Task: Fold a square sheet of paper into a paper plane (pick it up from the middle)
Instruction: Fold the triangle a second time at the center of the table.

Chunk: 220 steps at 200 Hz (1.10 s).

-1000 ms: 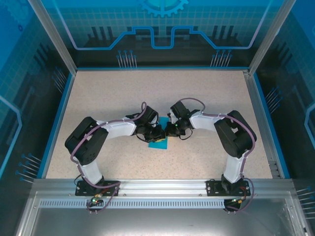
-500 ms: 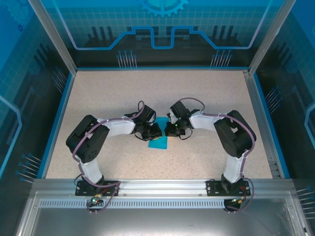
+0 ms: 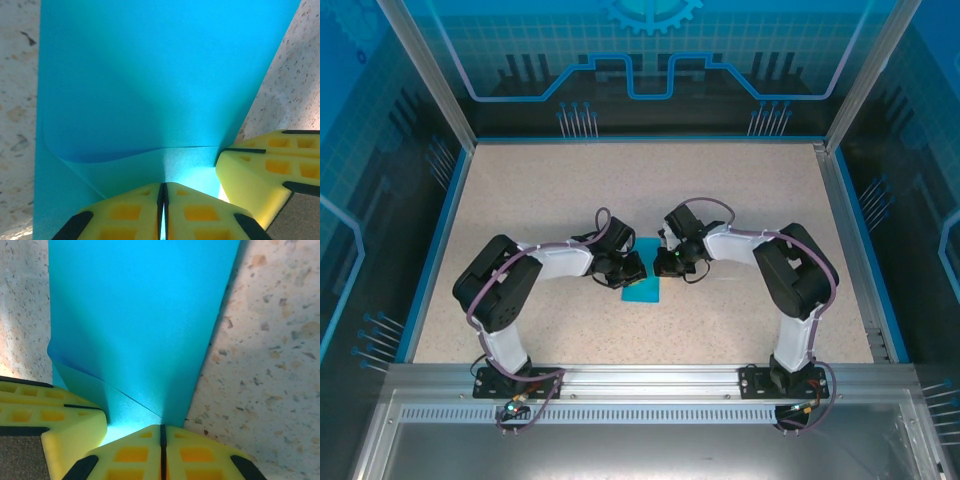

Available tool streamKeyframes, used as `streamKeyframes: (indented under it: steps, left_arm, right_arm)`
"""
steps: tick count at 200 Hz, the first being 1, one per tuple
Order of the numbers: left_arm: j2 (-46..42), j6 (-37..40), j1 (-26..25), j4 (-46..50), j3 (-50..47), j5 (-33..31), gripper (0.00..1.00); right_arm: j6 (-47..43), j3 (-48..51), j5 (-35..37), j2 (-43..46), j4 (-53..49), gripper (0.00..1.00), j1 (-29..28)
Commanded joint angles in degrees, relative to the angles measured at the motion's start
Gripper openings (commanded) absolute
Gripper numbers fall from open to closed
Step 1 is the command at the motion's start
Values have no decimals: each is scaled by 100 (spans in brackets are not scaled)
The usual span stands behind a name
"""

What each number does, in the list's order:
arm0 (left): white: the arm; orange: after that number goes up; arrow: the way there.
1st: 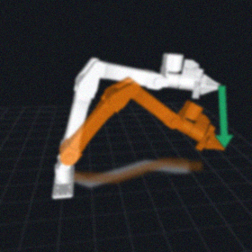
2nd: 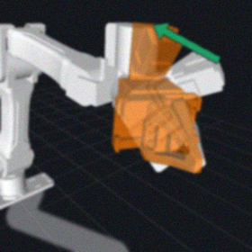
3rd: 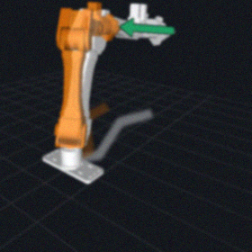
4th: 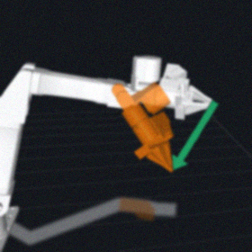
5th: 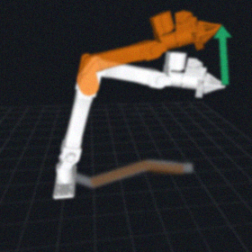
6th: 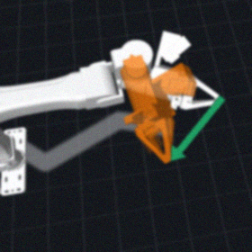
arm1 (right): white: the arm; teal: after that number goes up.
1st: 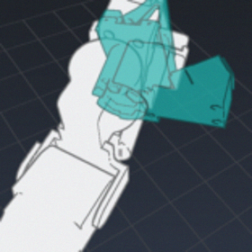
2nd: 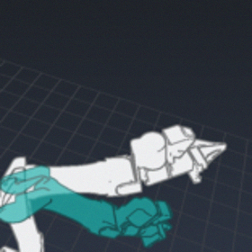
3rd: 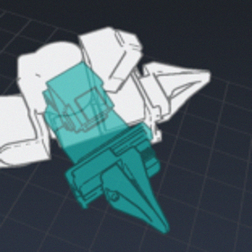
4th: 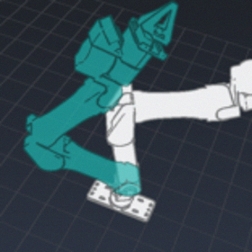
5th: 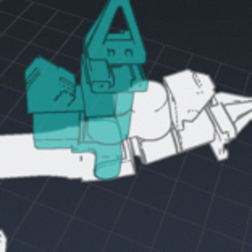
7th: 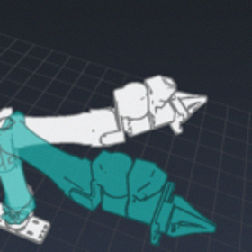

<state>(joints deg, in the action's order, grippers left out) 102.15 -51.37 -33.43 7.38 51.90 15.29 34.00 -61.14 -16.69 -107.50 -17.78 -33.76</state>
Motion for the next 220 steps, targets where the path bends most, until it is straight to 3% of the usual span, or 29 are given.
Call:
streamKeyframes:
  steps: [1, 147, 220]
  left_arm:
    - [-99, -72, 90, 418, -146, -362, 13]
    - [-177, 413, 914, 651, -32, -469, 15]
    - [-797, 792, 878, 382, 117, 532, 18]
  right_arm:
    - [-119, -90, 285, -270, -293, 9, -52]
    - [-376, -231, 977, -724, -944, 8, -48]
    - [-395, -214, 886, -667, -881, 9, -61]
